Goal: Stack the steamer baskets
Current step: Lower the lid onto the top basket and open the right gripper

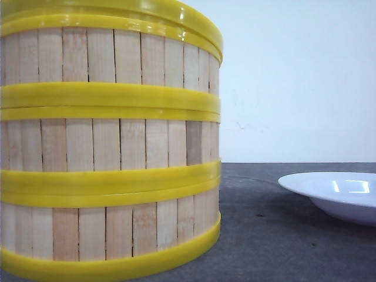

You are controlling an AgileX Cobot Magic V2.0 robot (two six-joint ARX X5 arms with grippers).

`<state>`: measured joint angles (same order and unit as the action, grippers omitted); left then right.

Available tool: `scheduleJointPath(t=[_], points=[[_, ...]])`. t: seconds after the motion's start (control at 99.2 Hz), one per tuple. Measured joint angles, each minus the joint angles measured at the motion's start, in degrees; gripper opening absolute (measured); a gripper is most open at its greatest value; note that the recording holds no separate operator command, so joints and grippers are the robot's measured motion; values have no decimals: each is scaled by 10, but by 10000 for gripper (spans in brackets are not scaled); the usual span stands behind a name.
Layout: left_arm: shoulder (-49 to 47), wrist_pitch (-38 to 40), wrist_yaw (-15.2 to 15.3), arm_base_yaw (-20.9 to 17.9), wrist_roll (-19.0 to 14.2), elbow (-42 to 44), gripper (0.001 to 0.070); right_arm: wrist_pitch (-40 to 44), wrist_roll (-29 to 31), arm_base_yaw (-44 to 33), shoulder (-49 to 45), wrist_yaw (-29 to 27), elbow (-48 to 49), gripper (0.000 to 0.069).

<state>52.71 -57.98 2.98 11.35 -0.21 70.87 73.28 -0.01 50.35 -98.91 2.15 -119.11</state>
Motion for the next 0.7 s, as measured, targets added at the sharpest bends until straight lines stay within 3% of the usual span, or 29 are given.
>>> scheduleJointPath(t=[0.091,0.252,0.353,0.504,0.696], points=[[-13,-1,-6,-13,0,0,228,23,0,-42,49,-7,-2,200],[-33,-3,-47,-49,2,0,228,34,0,-131,117,-9,-1,200],[-44,-12,-49,-64,4,0,228,34,0,-188,162,-8,28,200],[-57,-15,-49,-70,5,-5,228,29,0,-268,245,-8,116,200],[-76,-5,-49,-70,-1,-59,228,-37,1,-350,384,-8,293,200]])
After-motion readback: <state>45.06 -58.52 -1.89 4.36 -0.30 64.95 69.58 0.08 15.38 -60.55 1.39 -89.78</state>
